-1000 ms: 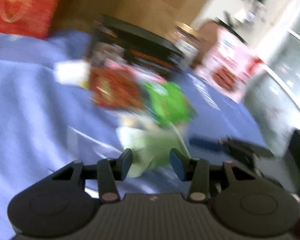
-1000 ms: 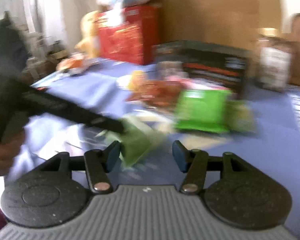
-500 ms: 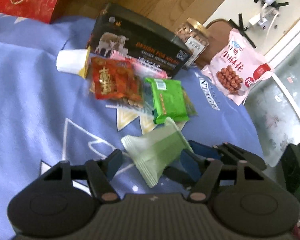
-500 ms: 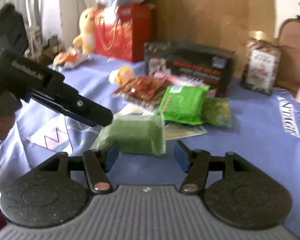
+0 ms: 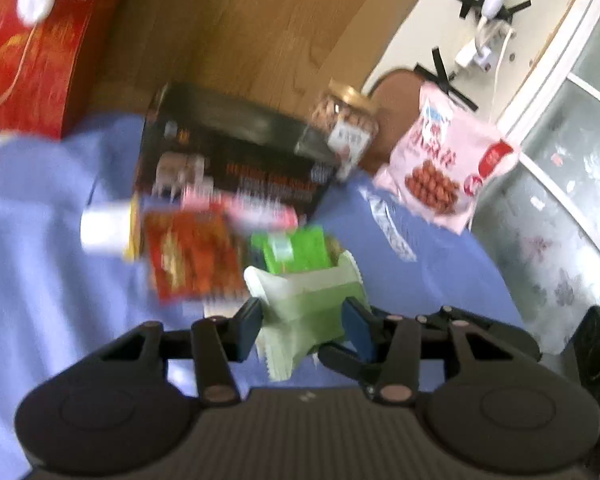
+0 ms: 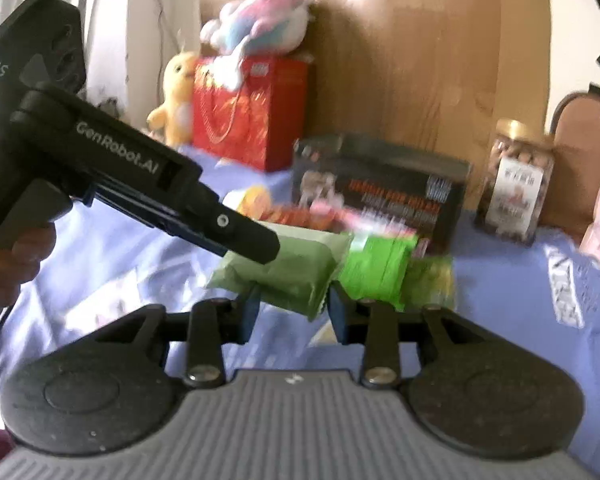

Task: Organize snacks
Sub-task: 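Carry the pale green packet into the black tin box and release, then reach back and grasp the bright green packet with the left tool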

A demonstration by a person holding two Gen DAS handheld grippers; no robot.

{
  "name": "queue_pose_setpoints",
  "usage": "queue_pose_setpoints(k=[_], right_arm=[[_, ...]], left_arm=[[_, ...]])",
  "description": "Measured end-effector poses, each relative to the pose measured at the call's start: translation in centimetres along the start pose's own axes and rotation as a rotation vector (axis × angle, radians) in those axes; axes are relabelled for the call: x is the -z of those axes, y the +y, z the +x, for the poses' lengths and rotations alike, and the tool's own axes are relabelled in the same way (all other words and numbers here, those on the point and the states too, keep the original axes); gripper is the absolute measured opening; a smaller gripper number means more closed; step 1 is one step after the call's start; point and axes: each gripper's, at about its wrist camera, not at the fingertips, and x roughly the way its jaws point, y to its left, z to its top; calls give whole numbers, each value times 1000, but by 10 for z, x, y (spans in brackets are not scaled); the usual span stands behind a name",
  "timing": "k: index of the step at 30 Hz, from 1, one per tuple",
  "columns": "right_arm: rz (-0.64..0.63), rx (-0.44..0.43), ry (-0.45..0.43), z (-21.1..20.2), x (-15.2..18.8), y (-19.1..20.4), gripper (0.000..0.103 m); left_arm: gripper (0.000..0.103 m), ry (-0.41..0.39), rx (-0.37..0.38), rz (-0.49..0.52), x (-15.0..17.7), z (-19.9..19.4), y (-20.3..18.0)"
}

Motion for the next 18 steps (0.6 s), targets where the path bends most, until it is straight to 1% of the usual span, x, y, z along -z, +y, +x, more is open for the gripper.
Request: queue_pose_setpoints(k=[4,6,9,12,14,16,18], right_arm=[[7,43,-65,25,-35,-19,40],[17,82,-97,42,-52,-32,40],[37,115,-103,70,-71,-53,40],[76,131,-76,98,-81,-72,42],[86,148,-52,114,-82,-80,44],[107,171,-51,119,-80,-86,55],[145,186,-73,110,-78,-91,56]], left_arm=[[44,-76,-32,36,-51,14,0],[44,-103,-30,35,-76,25,2],[44,-130,-51,27,-106,48,8],[46,-132,-75,14,-124,75,14],[46,-119,-92,-1,-130,92,18],[48,-101,-116,-17,-132,107,21],[49,-102,-127,-28,-128,108,23]])
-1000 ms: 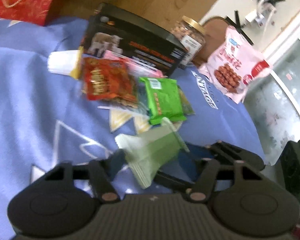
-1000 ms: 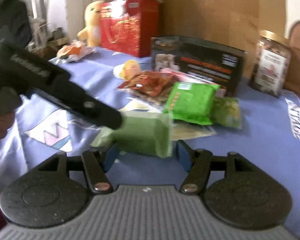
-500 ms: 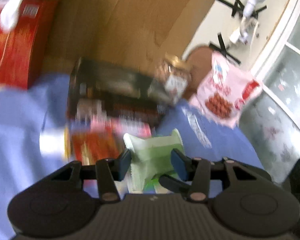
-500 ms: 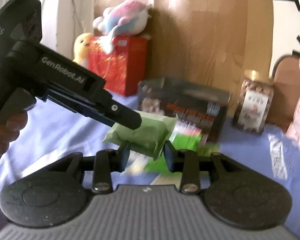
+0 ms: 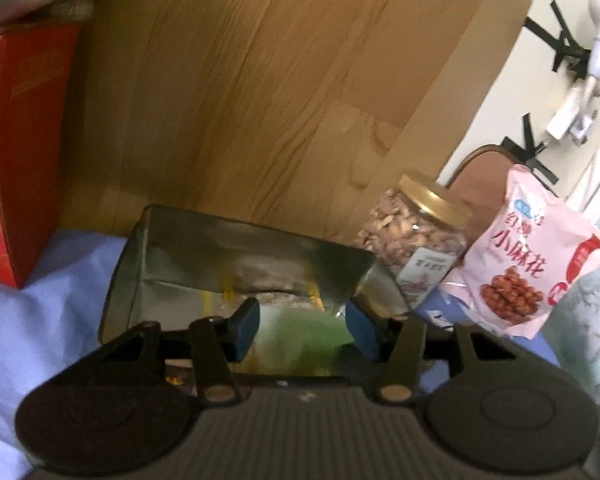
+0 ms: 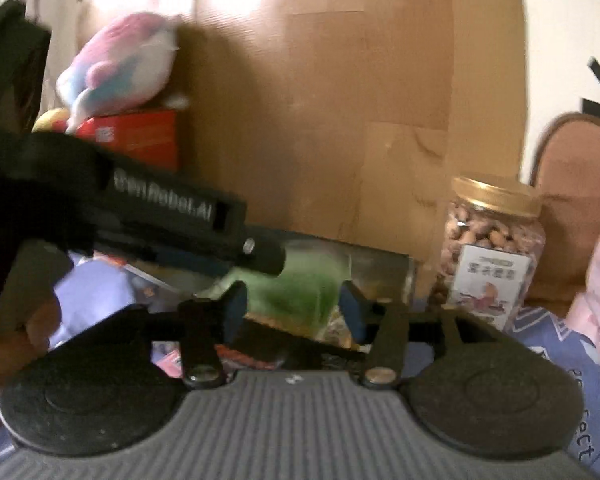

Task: Organize snacks
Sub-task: 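Reach back and grasp the bright green packet with the left tool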

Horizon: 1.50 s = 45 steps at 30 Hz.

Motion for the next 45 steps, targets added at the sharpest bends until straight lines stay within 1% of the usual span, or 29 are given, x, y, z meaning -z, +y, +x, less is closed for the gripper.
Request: queue_pose_setpoints(k=[3,4,6,8,9,10,11,12,13,14,16,17,18,19,20,22,24,25,27,29,31,33,35,37,39,41,44,45], right_arm=[[80,-21,-41,-29,8,-16,56],[111,-42,-40,-40,14,-21,56],[168,-99,-2,-54,30,-31,56],[207,-144,58,-64,50,-33,55],[207,-157,85,-67,59,-31,53],[196,-161,108,-68,68,-26,47],[185,-166,135,-69,75,-22,44],[184,-175,166,-66,79,-17,37],[192,-195,187,-66,84,-13,34],[197,-210,197,-67,84,-8,34],[212,-235,228,-70,85,-3,35],[215,-233,231,-77,87,1,35],[209,-242,233,-84,90,7,35],[204,-264,241,-91,92,13,37],[203,-302,258,-99,95,20,38],[178,-424,292,-112,103,38,38],[125,-504,293,-124,107,54,38],[78,-521,273,-131,107,61,37],[13,-496,226,-143,103,64,37],[7,-472,193,-149,97,57,37],[49,-430,161,-150,93,43,40],[112,-379,150,-143,91,28,43],[158,-340,162,-135,93,18,45],[145,-323,175,-130,97,18,47],[126,-327,187,-124,98,23,50],[129,-351,210,-121,99,25,50],[143,-358,252,-112,102,29,50],[146,-370,264,-112,104,30,50]], left_arm=[[52,-39,35,-8,11,-24,2],[52,-52,49,-9,16,-36,4],[52,-48,79,-6,32,-56,5],[52,-13,118,1,51,-66,4],[52,25,129,3,64,-67,2],[52,63,129,1,75,-65,1],[52,90,129,2,84,-63,-1],[52,120,126,8,94,-58,-5],[52,151,113,15,102,-51,-7],[53,178,103,20,108,-46,-9],[50,200,118,-7,120,-43,-9],[50,202,113,-9,123,-47,-9],[50,192,108,16,127,-54,-12],[50,186,98,48,130,-60,-14],[52,182,88,81,133,-65,-17],[53,169,76,142,139,-78,-20],[54,158,84,148,145,-93,-15],[55,145,84,140,147,-101,-10],[61,110,68,109,149,-122,1],[63,75,55,54,151,-143,18],[64,65,60,-22,153,-161,37],[64,78,89,-95,159,-169,50],[64,104,133,-149,166,-169,55],[64,137,178,-194,172,-164,56],[64,159,216,-216,175,-157,54],[64,176,221,-225,177,-149,51],[64,200,194,-234,180,-138,49],[61,201,192,-234,181,-136,49]])
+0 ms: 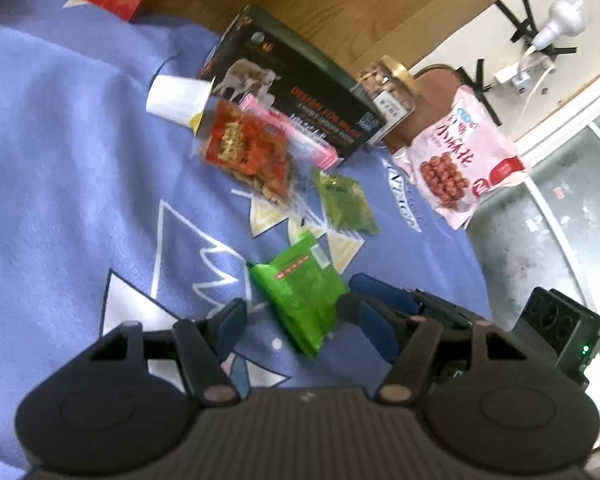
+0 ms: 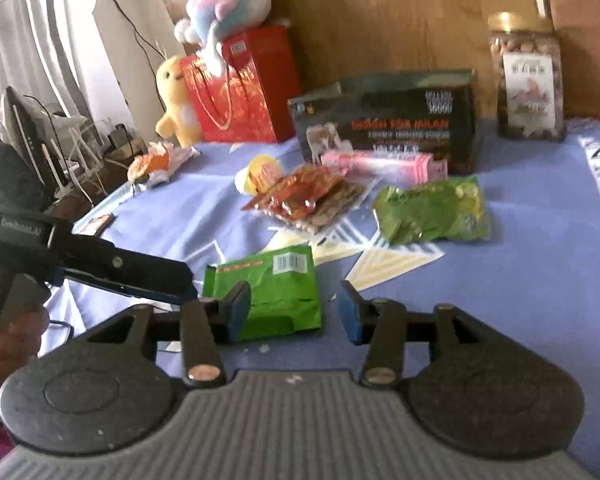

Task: Organize snacks
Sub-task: 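Reach back and grasp the bright green packet with the left tool, then lift the bright green packet into the black tin box and release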

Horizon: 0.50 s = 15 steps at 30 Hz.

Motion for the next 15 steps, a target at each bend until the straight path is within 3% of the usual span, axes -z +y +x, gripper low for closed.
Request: queue_pose_setpoints(k=[3,7,12,15], right_arm=[[-30,-62,28,-5,6,9,48],[-101,-189,9,-28,14,25,45],[-237,-44,-16,-36,21,41,51],[-229,-26,13,-32,24,38,51]], left_arm=[[54,0,-11,29,3,0,-3],[54,-1,-53,80,5,-3,-8],[55,-13,-102,133,8,-7,-17],[56,-21,-130,166,10,-9,-21]])
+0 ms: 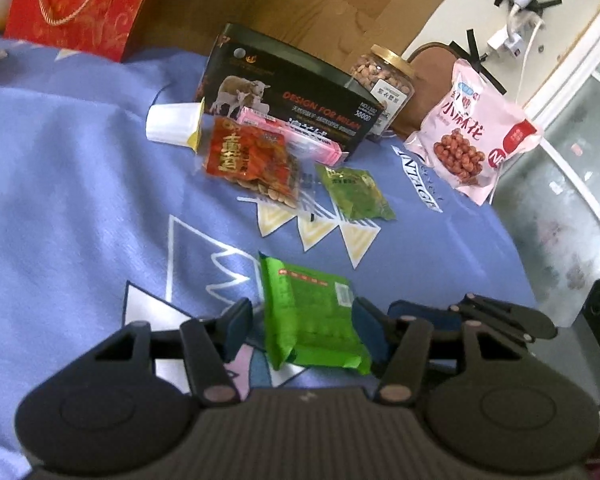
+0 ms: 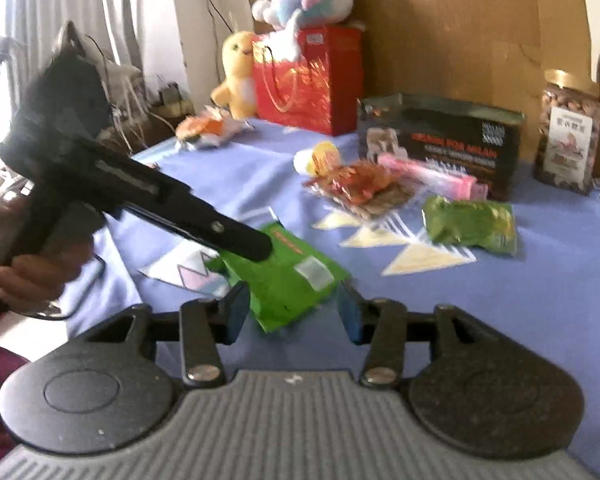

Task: Organize snacks
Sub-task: 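Lift the bright green packet into the black tin box and release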

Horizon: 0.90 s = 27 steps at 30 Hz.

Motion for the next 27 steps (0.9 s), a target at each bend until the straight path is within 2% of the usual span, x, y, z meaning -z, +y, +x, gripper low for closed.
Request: queue_pose_setpoints(k=[2,6,10,11,12,13,14,15,16,19,22,27], right_arm=[[3,-4,8,2,3,-1,51],[-27,6,25,8,5,5,61],[-43,48,45,17,6,9,61],[-45,52,43,19,5,11,61],[-46,52,40,21,5,13,61],[-50,55,36,24,6,15,60],[-63,66,28,26,6,18,58],[-89,96,22,28,7,23,51],[-109,105,22,28,6,26,50],[-81,82,-22,19,1,21,46],[-98,108,-100,9,-9,21,46],[-147,191,-186,16,-40,9,46]], left_arm=[[56,-1,-2,10,1,-1,0],[56,1,-11,10,-1,-1,3],[54,11,-32,29,-1,3,3],[51,18,-35,40,-1,4,3],[42,18,-43,63,0,5,0],[37,31,-33,81,1,6,-1],[36,43,-8,80,2,8,-1],[36,42,-10,81,2,7,-2],[36,39,-12,86,2,7,-3],[33,-14,38,79,-4,-7,-4],[33,-75,71,110,-17,-20,-12],[34,-148,38,184,-57,-15,-31]])
